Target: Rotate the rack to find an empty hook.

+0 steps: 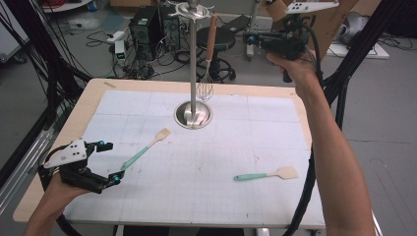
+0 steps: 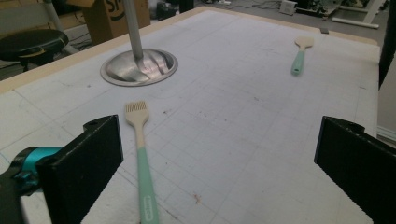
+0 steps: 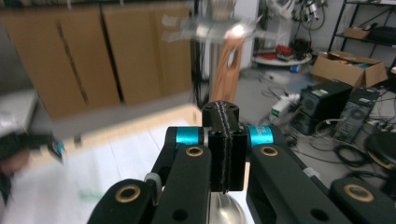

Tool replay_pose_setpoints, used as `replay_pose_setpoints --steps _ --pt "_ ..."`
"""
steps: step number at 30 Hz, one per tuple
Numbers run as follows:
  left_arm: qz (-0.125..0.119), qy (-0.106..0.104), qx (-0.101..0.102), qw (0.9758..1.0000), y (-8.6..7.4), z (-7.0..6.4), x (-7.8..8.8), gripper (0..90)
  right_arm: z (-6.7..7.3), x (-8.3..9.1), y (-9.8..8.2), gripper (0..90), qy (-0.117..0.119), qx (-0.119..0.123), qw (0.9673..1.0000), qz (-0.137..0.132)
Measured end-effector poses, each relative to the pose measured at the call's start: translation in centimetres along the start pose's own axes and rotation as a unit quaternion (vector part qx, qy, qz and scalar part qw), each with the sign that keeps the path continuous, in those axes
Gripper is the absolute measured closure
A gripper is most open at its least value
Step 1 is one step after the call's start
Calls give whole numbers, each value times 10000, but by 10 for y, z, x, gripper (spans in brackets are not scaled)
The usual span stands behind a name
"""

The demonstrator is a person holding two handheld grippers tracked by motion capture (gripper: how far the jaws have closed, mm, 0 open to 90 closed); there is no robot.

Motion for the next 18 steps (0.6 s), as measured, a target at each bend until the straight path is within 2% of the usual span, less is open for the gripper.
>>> replay_pose_setpoints --steps 1,2,4,6,8,12,18 --pt "-4 0 3 10000 0 0 0 17 -1 0 2 900 -24 134 9999 22" --pt "-7 -5 10 10000 0 0 0 17 -1 -1 2 900 15 167 9998 87" --pt "-6 13 17 10000 0 1 0 17 -3 -3 3 900 117 78 9995 281" --pt "1 -5 11 10000 -1 0 0 17 -4 -4 6 900 99 123 9995 266" --pt "6 -6 27 10000 -1 0 -1 17 -7 -4 9 900 155 -31 9995 279" --pt "-5 18 27 10000 -1 2 0 17 -13 -8 14 900 123 -110 9981 592" --pt "-7 21 49 10000 -2 2 0 17 -20 -14 28 900 172 -152 9969 747"
Point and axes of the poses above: each handheld gripper's, and its own axes: x roughly backward along the jaws, y roughly out of its top, z roughly to its left, the point moved 5 cm from there along -x, roughly forward along the jaws, and after that the axes turned 3 degrees about -z, right-handed, at the moved point
